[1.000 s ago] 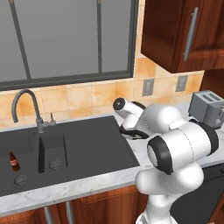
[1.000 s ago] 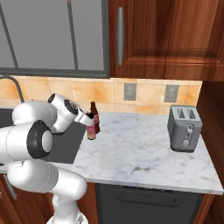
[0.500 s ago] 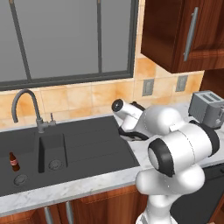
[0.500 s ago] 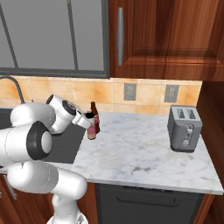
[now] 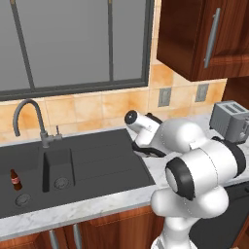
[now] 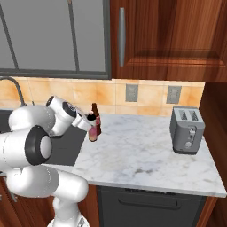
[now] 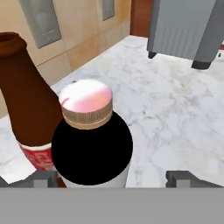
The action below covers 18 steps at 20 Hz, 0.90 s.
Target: Place the large bottle from the dining counter next to the other large bottle outside the sink, and place the small bottle from the dining counter next to the other small bottle inside the sink.
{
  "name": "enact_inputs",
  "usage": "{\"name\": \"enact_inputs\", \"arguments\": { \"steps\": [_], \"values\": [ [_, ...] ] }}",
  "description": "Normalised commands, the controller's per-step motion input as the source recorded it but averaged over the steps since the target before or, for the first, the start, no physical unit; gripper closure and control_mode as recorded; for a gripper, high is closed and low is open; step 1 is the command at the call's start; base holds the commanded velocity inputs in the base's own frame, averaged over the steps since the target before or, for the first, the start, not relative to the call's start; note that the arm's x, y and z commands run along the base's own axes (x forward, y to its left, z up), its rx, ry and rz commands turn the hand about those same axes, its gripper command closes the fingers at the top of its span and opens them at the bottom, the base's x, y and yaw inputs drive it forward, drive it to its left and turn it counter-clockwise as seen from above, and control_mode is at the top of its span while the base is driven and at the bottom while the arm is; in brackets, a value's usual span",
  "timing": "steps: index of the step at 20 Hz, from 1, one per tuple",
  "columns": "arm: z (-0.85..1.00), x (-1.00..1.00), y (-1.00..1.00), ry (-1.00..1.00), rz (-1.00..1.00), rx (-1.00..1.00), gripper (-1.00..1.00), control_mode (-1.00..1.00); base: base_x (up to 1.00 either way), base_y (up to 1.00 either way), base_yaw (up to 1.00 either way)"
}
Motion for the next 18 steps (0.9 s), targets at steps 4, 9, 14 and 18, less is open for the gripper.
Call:
{"name": "enact_inputs", "arguments": {
  "steps": [4,9,14,18],
  "values": [
    [0.34,-0.23,-0.13,0.00,-0.03,0.06,-1.00,-1.00,0.00,0.00,0.00],
    [0.42,-0.21,-0.04,0.00,-0.01,0.05,-1.00,-1.00,0.00,0.00,0.00],
    [0.36,-0.01,0.04,0.00,0.00,0.01,-1.00,-1.00,0.00,0.00,0.00],
    [0.36,-0.01,0.06,-0.01,0.00,0.00,-1.00,-1.00,0.00,0.00,0.00]
  ]
}}
